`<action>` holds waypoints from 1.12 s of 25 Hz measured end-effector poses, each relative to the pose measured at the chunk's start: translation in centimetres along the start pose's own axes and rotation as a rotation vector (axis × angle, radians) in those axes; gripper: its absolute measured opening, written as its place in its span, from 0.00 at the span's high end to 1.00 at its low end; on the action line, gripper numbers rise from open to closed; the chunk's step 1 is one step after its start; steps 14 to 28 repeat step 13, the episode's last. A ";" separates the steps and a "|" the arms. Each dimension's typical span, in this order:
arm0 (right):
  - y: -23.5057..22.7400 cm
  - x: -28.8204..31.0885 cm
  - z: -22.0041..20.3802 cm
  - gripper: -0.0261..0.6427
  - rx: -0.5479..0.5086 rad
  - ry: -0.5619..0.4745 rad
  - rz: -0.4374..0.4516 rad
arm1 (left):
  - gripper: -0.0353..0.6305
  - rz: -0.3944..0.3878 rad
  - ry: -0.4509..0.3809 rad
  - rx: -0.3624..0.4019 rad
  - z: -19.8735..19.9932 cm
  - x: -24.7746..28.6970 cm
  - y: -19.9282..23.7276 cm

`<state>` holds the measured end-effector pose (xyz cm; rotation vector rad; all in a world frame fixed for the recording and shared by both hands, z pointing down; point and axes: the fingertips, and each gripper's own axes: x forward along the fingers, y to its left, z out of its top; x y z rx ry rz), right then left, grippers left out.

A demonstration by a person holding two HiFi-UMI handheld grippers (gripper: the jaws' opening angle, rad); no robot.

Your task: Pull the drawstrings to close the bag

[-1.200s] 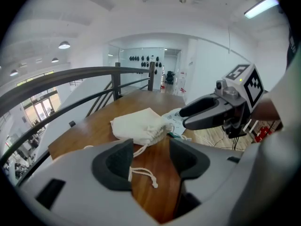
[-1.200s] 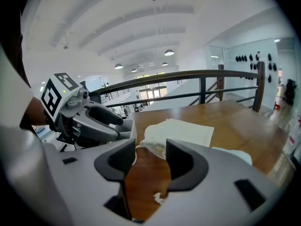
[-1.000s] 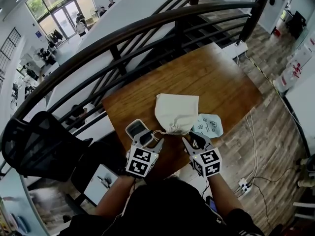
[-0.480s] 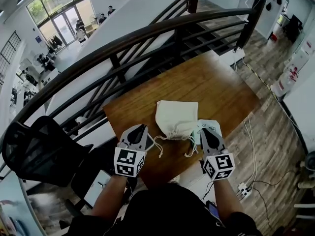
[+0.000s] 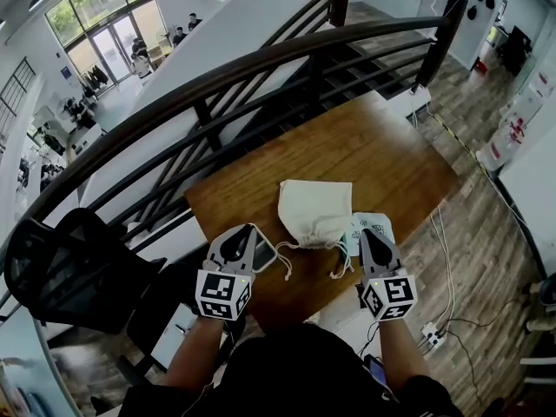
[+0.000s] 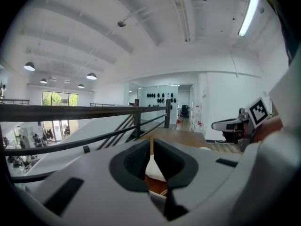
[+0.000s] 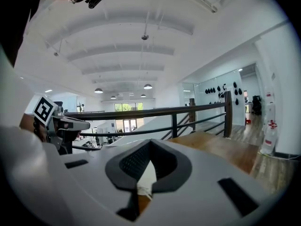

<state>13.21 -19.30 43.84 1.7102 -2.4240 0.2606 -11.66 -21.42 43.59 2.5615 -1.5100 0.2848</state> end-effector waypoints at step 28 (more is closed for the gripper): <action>-0.7 0.4 -0.5 0.97 -0.015 0.012 -0.016 | 0.90 -0.008 0.031 -0.007 -0.9 0.5 0.2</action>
